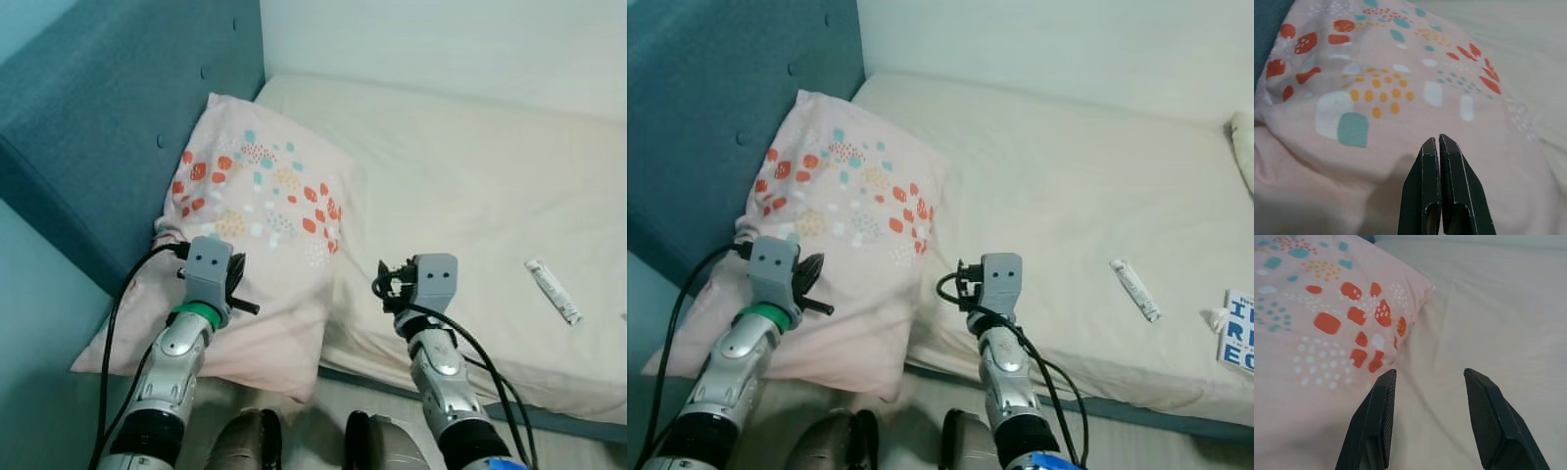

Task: Clean up the room

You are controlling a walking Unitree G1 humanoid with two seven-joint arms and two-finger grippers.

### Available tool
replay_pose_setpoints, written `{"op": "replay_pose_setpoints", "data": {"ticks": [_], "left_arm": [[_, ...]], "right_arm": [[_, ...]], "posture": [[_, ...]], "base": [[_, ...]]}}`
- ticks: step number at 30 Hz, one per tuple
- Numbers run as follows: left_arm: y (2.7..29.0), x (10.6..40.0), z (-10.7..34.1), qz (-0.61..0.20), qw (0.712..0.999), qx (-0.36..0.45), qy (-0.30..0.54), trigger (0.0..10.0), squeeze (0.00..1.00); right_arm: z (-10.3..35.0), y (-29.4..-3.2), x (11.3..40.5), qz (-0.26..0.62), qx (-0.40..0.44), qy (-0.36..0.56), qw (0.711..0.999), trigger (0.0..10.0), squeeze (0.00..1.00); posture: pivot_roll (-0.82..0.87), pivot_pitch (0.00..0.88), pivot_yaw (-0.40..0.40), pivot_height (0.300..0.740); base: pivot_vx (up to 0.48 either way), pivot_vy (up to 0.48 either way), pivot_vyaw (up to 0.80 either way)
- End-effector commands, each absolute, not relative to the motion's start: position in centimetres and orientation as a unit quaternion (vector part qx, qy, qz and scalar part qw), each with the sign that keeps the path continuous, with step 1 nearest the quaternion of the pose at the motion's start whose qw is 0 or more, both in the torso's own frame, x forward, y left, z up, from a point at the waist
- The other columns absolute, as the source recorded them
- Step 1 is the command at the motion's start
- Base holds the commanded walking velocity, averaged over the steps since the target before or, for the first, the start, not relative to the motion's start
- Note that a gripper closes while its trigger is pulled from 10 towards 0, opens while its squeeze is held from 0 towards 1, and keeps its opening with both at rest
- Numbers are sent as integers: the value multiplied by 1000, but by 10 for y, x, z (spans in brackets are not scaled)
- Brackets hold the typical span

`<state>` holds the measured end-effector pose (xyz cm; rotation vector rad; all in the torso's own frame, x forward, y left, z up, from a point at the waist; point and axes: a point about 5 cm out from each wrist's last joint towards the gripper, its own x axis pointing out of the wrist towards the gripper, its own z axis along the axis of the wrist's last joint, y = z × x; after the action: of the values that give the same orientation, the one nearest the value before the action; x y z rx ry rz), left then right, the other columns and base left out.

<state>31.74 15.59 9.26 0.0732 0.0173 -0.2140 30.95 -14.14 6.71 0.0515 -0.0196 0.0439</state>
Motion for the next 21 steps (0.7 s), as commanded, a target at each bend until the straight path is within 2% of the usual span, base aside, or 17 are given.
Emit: {"op": "replay_pose_setpoints", "data": {"ticks": [1,5,9,10,14,18,21], "left_arm": [[158,314,85,-105,994,34,26,10000,0],[153,318,89,-108,994,22,22,10000,0],[146,322,89,-104,994,17,16,10000,0],[146,321,92,-100,995,14,7,10000,0],[155,315,100,-71,997,-4,-13,10000,0],[157,312,103,-76,997,-2,-21,10000,0],[162,305,126,-94,993,-25,-72,10000,0]], "right_arm": [[61,-144,304,19,25,3,1000,10000,0],[69,-154,303,7,21,-20,1000,10000,0],[73,-165,304,-4,7,-26,1000,10000,0],[76,-167,307,-8,12,-28,999,10000,0],[82,-165,313,0,12,-34,999,10000,0],[85,-165,315,1,12,-37,999,10000,0],[92,-166,318,1,18,-49,999,10000,0]], "posture": [[41,186,51,632],[7,178,87,627],[13,173,48,627],[21,196,31,627],[11,208,13,627],[19,211,2,627],[32,242,-13,627]], "base": [[0,0,0],[0,0,0],[0,0,0],[0,0,0],[0,0,0],[0,0,0],[0,0,0]]}}
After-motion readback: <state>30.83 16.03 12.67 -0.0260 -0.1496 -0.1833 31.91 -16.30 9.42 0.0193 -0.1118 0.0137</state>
